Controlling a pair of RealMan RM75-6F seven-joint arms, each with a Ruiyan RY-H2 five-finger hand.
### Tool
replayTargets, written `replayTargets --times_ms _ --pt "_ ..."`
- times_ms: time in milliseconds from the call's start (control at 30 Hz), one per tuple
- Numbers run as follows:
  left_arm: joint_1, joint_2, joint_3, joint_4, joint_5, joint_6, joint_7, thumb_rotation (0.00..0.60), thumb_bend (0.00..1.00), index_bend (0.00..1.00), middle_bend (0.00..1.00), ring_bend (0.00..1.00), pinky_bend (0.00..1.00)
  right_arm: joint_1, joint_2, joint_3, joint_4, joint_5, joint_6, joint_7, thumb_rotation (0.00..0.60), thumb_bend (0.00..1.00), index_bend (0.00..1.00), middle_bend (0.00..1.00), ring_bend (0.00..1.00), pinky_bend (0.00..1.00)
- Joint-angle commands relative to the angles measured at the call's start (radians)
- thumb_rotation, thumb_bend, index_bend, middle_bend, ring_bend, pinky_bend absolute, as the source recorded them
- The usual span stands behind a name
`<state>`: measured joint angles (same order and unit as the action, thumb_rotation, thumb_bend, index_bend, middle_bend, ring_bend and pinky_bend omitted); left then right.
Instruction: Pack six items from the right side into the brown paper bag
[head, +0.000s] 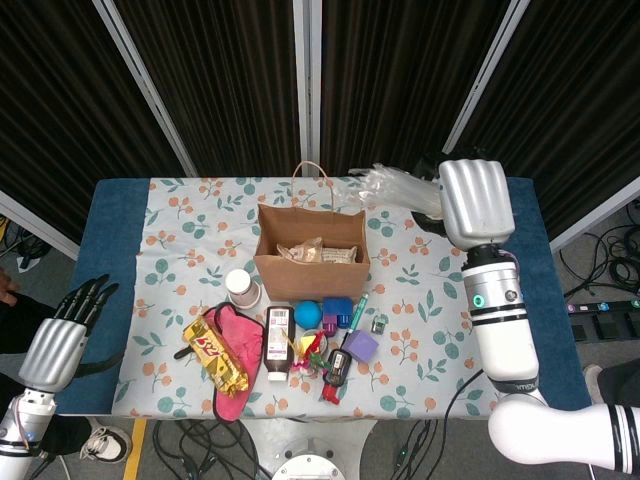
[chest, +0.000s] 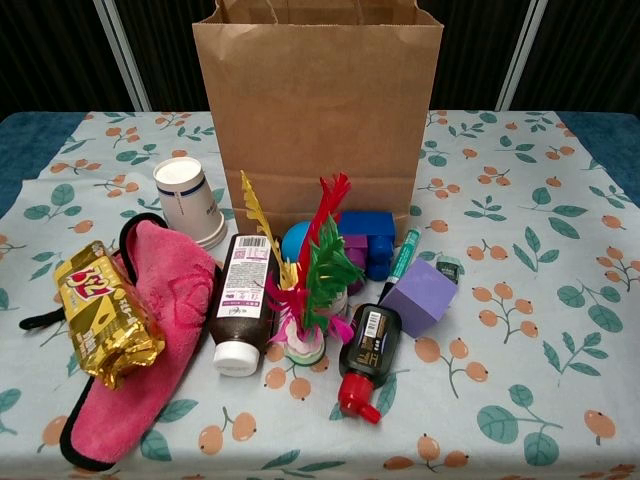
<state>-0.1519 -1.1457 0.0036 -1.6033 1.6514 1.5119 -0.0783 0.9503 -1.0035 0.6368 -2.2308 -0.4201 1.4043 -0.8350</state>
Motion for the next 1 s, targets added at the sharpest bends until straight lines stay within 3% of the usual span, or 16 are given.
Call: replayTargets --times_ms 33,133,233,367,467,667,1000 --pt "-0.002 0.005 -0.005 -0.006 -0.001 0.003 0.002 0.6 0.02 0.1 0.13 0.03 0.15 0.102 -0.062 0.046 -0.011 0.013 0.05 0.024 0.6 0.24 0.59 0.54 0.39 0.29" --pt "-0.002 0.01 -0.01 -0.014 -0.003 0.009 0.004 0.6 0.02 0.1 0.13 0.03 0.15 0.143 -0.158 0.047 0.004 -0.056 0.065 0.121 0.6 0.24 0.59 0.54 0.39 0.29" --pt "0.001 0.012 -0.01 -0.012 -0.01 0.008 0.006 0.6 0.02 0.1 0.13 0.03 0.15 0.17 -0.262 0.005 0.043 -0.214 0.086 0.214 0.6 0.24 0.59 0.54 0.39 0.29" --pt "0.007 0.007 -0.003 0.0 -0.016 0.004 0.0 0.6 0.02 0.1 0.13 0.03 0.15 0.154 -0.387 -0.044 0.101 -0.388 0.1 0.406 0.6 0.24 0.59 0.54 0.39 0.29" --pt "0.01 0.004 0.0 0.008 -0.013 0.007 -0.005 0.6 0.02 0.1 0.13 0.03 0.15 0.127 -0.465 -0.064 0.16 -0.457 0.098 0.563 0.6 0.24 0.59 0.54 0.39 0.29" --pt "0.011 0.0 -0.001 0.018 -0.014 0.008 -0.013 0.6 0.02 0.1 0.13 0.03 0.15 0.067 -0.544 -0.114 0.277 -0.488 0.055 0.747 0.6 0.24 0.6 0.54 0.39 0.29" --pt "0.01 0.001 -0.002 0.031 -0.022 0.001 -0.017 0.6 0.02 0.1 0.13 0.03 0.15 0.007 -0.626 -0.144 0.477 -0.505 -0.016 0.887 0.6 0.24 0.6 0.54 0.39 0.28"
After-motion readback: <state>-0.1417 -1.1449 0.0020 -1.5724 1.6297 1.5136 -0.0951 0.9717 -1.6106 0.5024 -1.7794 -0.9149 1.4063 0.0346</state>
